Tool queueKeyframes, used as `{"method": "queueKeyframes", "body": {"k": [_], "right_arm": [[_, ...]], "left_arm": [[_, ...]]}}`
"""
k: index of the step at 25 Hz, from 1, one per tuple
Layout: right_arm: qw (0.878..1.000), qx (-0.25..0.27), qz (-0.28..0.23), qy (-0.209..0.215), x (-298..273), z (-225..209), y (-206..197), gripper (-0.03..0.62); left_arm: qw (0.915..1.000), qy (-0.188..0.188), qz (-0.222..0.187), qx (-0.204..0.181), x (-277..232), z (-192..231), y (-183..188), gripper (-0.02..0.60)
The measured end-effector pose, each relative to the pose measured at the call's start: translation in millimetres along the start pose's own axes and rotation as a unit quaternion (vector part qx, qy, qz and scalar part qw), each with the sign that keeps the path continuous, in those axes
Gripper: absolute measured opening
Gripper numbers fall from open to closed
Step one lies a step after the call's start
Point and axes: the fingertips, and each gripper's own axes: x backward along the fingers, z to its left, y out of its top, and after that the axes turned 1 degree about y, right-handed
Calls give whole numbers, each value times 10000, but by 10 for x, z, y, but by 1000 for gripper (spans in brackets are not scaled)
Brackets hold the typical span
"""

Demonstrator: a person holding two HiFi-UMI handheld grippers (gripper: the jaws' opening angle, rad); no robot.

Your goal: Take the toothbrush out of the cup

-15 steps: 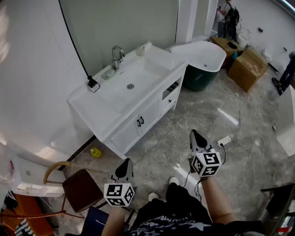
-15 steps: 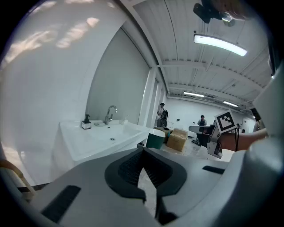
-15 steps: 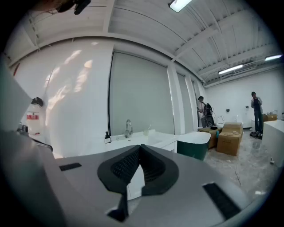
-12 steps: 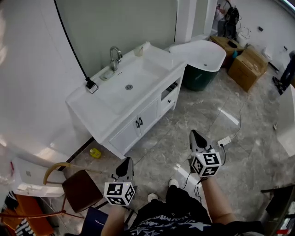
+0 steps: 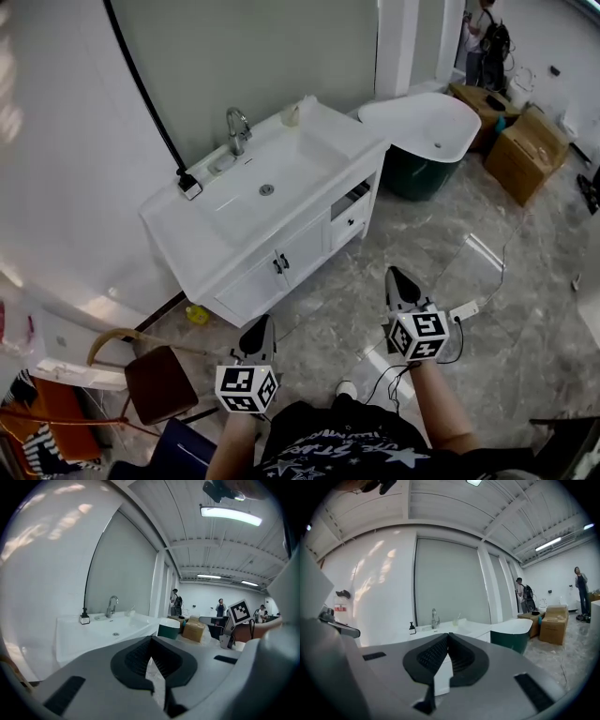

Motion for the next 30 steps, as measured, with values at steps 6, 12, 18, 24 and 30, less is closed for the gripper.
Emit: {"method": "queueKeyframes", "body": {"k": [6, 12, 18, 24, 30], "right_arm": [[9990, 5, -166, 417, -203, -183, 101, 31], [9978, -68, 47, 661, -491, -168, -15, 289], [9967, -142, 301, 735, -934, -195, -138, 308], [9976, -226, 312, 571, -1790, -387, -34, 308], [9980, -289, 265, 495, -2767, -452, 205, 308]], "left_arm": [[9998, 186, 29, -5, -193, -162, 10, 12], [9993, 368, 109, 5, -286, -20, -7, 12], [9990, 426, 109, 107, -677, 285, 15, 12], [9992, 356, 76, 181, -1472, 761, 247, 12], [9995, 249, 113, 150, -2386, 1296, 578, 12]]}}
